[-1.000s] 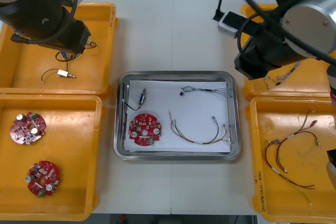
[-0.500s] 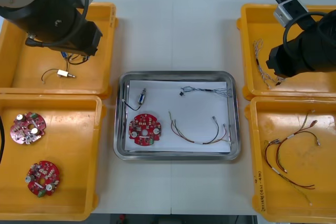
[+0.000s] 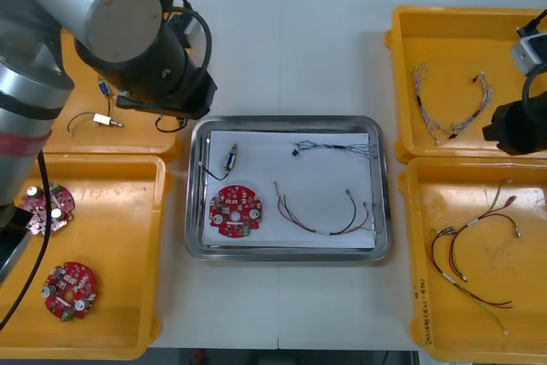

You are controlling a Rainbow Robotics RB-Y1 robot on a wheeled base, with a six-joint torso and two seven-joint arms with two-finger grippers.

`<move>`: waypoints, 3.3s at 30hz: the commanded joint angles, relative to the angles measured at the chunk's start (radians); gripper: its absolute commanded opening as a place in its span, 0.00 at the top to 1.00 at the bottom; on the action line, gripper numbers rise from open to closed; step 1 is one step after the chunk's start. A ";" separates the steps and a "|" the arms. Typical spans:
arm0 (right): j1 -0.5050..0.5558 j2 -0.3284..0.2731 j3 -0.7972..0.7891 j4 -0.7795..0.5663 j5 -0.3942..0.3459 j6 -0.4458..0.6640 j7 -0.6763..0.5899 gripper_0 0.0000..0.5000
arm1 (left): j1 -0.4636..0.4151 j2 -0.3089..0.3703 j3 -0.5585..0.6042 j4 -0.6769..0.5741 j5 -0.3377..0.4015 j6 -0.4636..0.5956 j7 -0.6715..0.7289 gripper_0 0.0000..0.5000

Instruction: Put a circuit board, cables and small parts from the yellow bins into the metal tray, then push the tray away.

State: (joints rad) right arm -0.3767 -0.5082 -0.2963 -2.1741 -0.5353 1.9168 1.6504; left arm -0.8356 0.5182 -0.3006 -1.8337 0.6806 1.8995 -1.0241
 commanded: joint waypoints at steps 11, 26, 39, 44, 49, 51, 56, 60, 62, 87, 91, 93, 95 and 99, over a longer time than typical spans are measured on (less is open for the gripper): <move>0.200 -0.119 -0.179 -0.039 -0.169 0.003 -0.070 0.00 | -0.054 -0.138 -0.209 0.062 -0.118 -0.157 0.118 1.00; 0.289 -0.108 -0.192 -0.044 -0.173 0.003 -0.129 0.00 | -0.054 -0.205 -0.328 0.228 -0.171 -0.327 0.133 1.00; 0.294 -0.101 -0.188 -0.044 -0.178 0.003 -0.155 0.00 | -0.053 -0.205 -0.379 0.274 -0.168 -0.375 0.141 1.00; 0.294 -0.101 -0.188 -0.044 -0.179 0.003 -0.156 0.00 | -0.053 -0.205 -0.381 0.283 -0.167 -0.378 0.141 1.00; 0.294 -0.101 -0.190 -0.044 -0.181 0.003 -0.159 0.00 | -0.053 -0.205 -0.381 0.286 -0.168 -0.379 0.141 1.00; 0.294 -0.101 -0.190 -0.044 -0.181 0.003 -0.159 0.00 | -0.053 -0.205 -0.381 0.287 -0.168 -0.379 0.141 1.00; 0.295 -0.101 -0.192 -0.044 -0.181 0.003 -0.162 0.00 | -0.053 -0.205 -0.379 0.286 -0.170 -0.379 0.144 0.27; 0.295 -0.101 -0.193 -0.044 -0.181 0.003 -0.164 0.00 | -0.053 -0.205 -0.379 0.286 -0.173 -0.381 0.147 0.00; 0.295 -0.101 -0.193 -0.044 -0.181 0.003 -0.167 0.00 | -0.053 -0.205 -0.379 0.286 -0.173 -0.381 0.148 0.00; 0.297 -0.124 -0.184 -0.059 -0.204 0.003 -0.166 0.00 | -0.042 -0.075 -0.219 0.004 -0.084 -0.138 0.173 0.00; 0.294 -0.145 -0.172 -0.089 -0.218 0.003 -0.164 0.00 | -0.025 -0.018 -0.163 -0.064 -0.036 -0.082 0.173 0.00; 0.288 -0.151 -0.167 -0.095 -0.227 0.003 -0.161 0.00 | -0.013 0.008 -0.138 -0.095 -0.016 -0.059 0.174 0.00; 0.277 -0.154 -0.161 -0.096 -0.236 0.003 -0.158 0.00 | 0.000 0.034 -0.111 -0.122 0.007 -0.040 0.173 0.00; 0.246 -0.165 -0.130 -0.107 -0.256 0.003 -0.155 0.00 | 0.032 0.091 -0.049 -0.179 0.054 0.003 0.173 0.00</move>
State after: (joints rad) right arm -0.0995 -0.6258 -0.4569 -2.2457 -0.7762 1.9168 1.5199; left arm -0.8276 0.5425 -0.4147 -1.9444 0.7030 1.8750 -0.9286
